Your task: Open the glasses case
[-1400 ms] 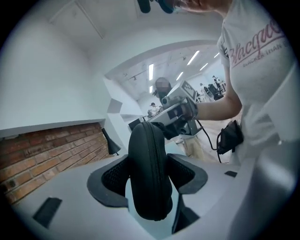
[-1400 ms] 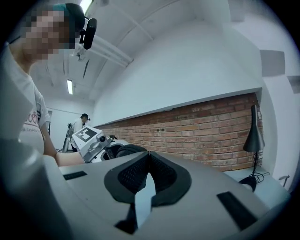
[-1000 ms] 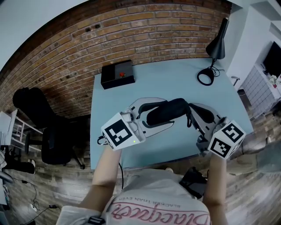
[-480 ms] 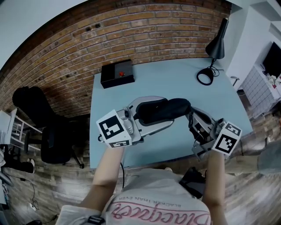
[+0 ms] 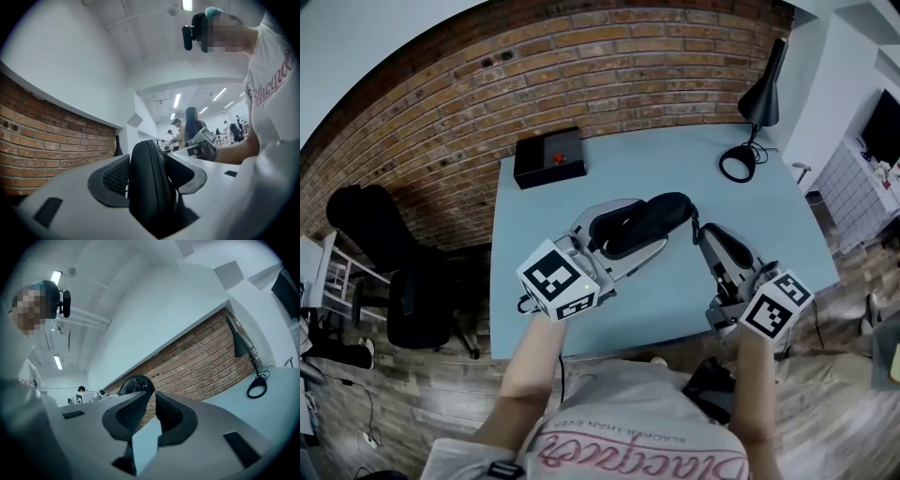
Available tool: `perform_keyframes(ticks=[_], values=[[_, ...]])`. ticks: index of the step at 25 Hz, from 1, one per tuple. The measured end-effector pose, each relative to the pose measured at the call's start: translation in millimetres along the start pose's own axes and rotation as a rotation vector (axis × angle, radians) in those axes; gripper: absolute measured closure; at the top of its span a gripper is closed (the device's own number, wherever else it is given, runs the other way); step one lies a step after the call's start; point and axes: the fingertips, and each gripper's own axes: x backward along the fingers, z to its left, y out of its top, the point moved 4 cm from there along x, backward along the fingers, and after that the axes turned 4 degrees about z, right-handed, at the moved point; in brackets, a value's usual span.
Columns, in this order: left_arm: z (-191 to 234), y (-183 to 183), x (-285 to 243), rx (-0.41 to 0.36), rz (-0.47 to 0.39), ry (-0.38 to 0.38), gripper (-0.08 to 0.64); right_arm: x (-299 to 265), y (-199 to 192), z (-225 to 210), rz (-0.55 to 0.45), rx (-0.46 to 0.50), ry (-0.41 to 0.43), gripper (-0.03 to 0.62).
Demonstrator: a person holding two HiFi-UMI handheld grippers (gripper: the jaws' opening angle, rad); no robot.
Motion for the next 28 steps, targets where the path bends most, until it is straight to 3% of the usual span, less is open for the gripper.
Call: perform_keyframes(ticks=[2,4,8,10,14,20,24,28], values=[[3.3,-2.7,-0.6,-0.027,0.027,0.040,0.305,-1.0,0.3,4.4,0.007,-0.010,0.036,0.451],[2.4,-4.2,-1.8,-0.064,0.042,0.060,0.305,-7.0,-2.3,12.7,0.027,-0.033,0.090,0.387],[-10.4,-3.1,-11.5,-0.186,0.065,0.067,0.304,-21.0,-4.1,20.6,0.033,-0.149,0.157,0.321],[-15.6,-1.0,-16.0,-0.189,0.048,0.045,0.304,-25.7,-2.7,18.9,0.024,-0.223,0.184,0.295],[-22.3,0.7,-18.2,-0.119,0.003,-0.031,0.304,-29.3,-0.6,17.4,0.001,-0.347,0.255,0.273],[-21.6,-7.7,-20.2,-0.091,0.043,-0.084,0.304,-27.4,-0.4,11.9,0.007,-0.252,0.228,0.293],[-18.5,-12.5,-17.7,-0.101,0.093,-0.161,0.304,-27.4,0.1,4.9,0.006,-0.263,0.232,0.302],[-11.6,-12.4,-14.9,-0.035,0.099,-0.220,0.304,-28.0,-1.4,0.4,0.019,-0.275,0.274,0.304]])
